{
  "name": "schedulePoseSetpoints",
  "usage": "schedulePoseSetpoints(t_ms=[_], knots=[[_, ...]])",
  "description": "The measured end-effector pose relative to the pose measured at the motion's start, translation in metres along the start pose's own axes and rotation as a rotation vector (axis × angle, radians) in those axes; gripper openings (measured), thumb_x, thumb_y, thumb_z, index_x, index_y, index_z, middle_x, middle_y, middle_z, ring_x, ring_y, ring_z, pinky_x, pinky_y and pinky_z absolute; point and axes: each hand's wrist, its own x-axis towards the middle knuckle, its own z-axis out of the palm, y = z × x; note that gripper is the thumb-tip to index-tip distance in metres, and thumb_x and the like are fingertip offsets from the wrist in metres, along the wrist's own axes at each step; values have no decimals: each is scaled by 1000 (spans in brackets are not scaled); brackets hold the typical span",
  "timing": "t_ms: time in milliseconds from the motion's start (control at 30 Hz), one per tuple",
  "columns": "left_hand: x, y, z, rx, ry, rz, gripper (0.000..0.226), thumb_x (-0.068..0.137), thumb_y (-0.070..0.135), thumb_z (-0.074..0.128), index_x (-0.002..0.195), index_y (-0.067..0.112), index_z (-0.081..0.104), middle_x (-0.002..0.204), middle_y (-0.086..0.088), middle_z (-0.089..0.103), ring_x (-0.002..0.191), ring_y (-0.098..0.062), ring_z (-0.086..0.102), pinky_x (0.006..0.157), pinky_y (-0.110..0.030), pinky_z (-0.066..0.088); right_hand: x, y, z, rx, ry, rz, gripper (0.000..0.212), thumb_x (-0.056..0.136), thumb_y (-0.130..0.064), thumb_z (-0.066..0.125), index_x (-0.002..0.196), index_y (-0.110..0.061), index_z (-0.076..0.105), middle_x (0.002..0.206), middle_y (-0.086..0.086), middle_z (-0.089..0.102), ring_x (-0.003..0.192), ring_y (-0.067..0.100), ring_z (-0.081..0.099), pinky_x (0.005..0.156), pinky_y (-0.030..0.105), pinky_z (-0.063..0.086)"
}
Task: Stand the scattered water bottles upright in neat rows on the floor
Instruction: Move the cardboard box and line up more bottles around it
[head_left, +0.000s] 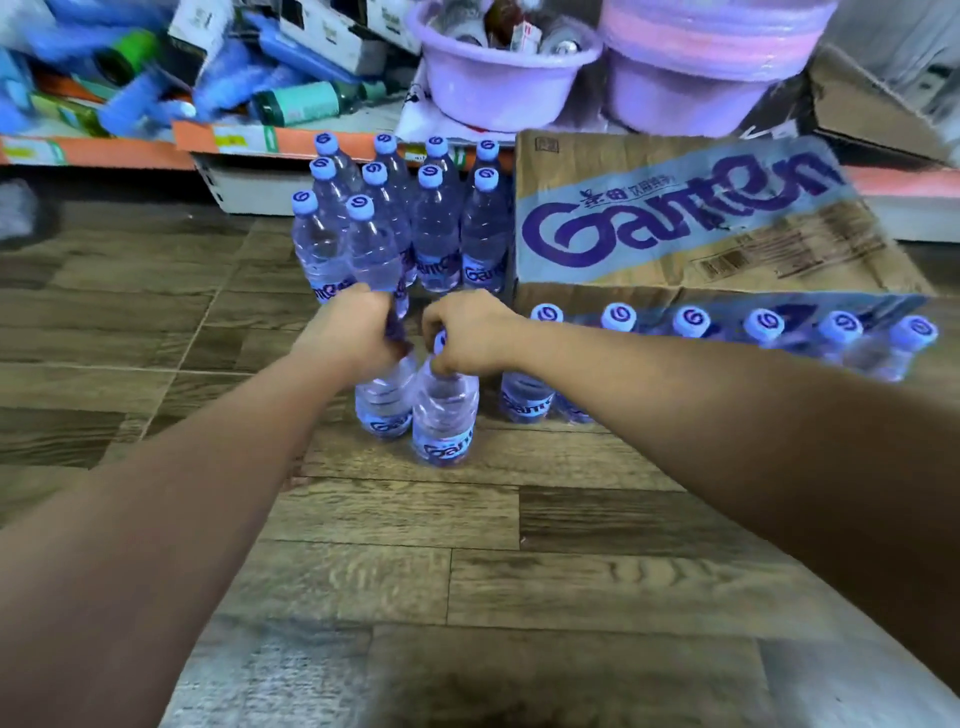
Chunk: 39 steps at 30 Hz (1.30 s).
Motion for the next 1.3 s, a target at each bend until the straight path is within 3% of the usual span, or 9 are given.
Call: schedulePoseSetpoints(t_ms=[200, 300, 433, 567, 733, 833, 900, 1067, 1300], knots=[[-33, 41, -12, 108, -190, 97, 34, 71, 28, 72, 94, 5, 66, 98, -18, 66, 95, -34, 61, 77, -34, 48, -56, 17, 7, -42, -67, -16, 15, 76, -18, 70, 85, -18, 58, 86, 3, 55, 81, 21, 50, 58, 23, 35], [-40, 71, -14, 105, -247, 144, 39, 71, 30, 74, 102, 8, 66, 103, -14, 68, 98, -31, 61, 78, -32, 47, -79, 39, 1, -46, -43, 31, 23, 77, -18, 70, 97, -8, 65, 89, 8, 61, 86, 25, 56, 60, 23, 39], [-40, 115, -9, 58, -296, 196, 38, 72, 34, 74, 99, 9, 66, 99, -12, 68, 89, -27, 60, 71, -29, 44, -103, 67, -9, -64, -21, 94, 28, 79, -19, 71, 105, -11, 68, 90, 5, 60, 101, 25, 62, 68, 25, 37], [-35, 141, 1, 27, -280, 244, 37, 74, 35, 73, 98, 8, 65, 99, -11, 68, 93, -28, 61, 76, -32, 47, -116, 93, -17, -59, 7, 166, 27, 80, -18, 71, 106, -14, 68, 89, -2, 53, 104, 24, 61, 69, 25, 38], [-29, 155, 8, 31, -210, 265, 35, 76, 31, 71, 102, 10, 60, 106, -10, 63, 100, -28, 58, 75, -29, 42, -124, 117, -21, -24, 63, 230, 27, 82, -14, 67, 108, -13, 67, 105, 8, 63, 107, 26, 59, 70, 25, 37], [-23, 156, 10, 34, -150, 262, 37, 76, 29, 67, 105, 8, 59, 108, -12, 59, 100, -30, 57, 80, -35, 48, -123, 119, -20, -13, 78, 224, 27, 82, -15, 66, 109, -12, 66, 97, 4, 57, 108, 27, 58, 71, 25, 36], [-21, 157, 12, 17, -134, 245, 40, 76, 28, 66, 109, 8, 59, 111, -13, 56, 103, -32, 56, 86, -39, 50, -120, 119, -19, -21, 88, 215, 28, 82, -16, 66, 110, -13, 66, 105, 9, 61, 107, 27, 58, 70, 26, 38], [-18, 154, 13, -12, -133, 197, 42, 73, 27, 70, 110, 10, 60, 111, -11, 58, 104, -30, 57, 82, -34, 50, -112, 116, -14, -42, 129, 196, 28, 82, -16, 65, 110, -14, 66, 116, 14, 59, 107, 28, 57, 77, 29, 44], [-15, 147, 12, -9, -199, 193, 48, 76, 31, 71, 117, 14, 55, 120, -9, 58, 109, -29, 56, 84, -35, 48, -111, 114, -13, -53, 104, 187, 31, 83, -17, 65, 114, -13, 62, 120, 14, 57, 109, 27, 55, 74, 26, 39]])
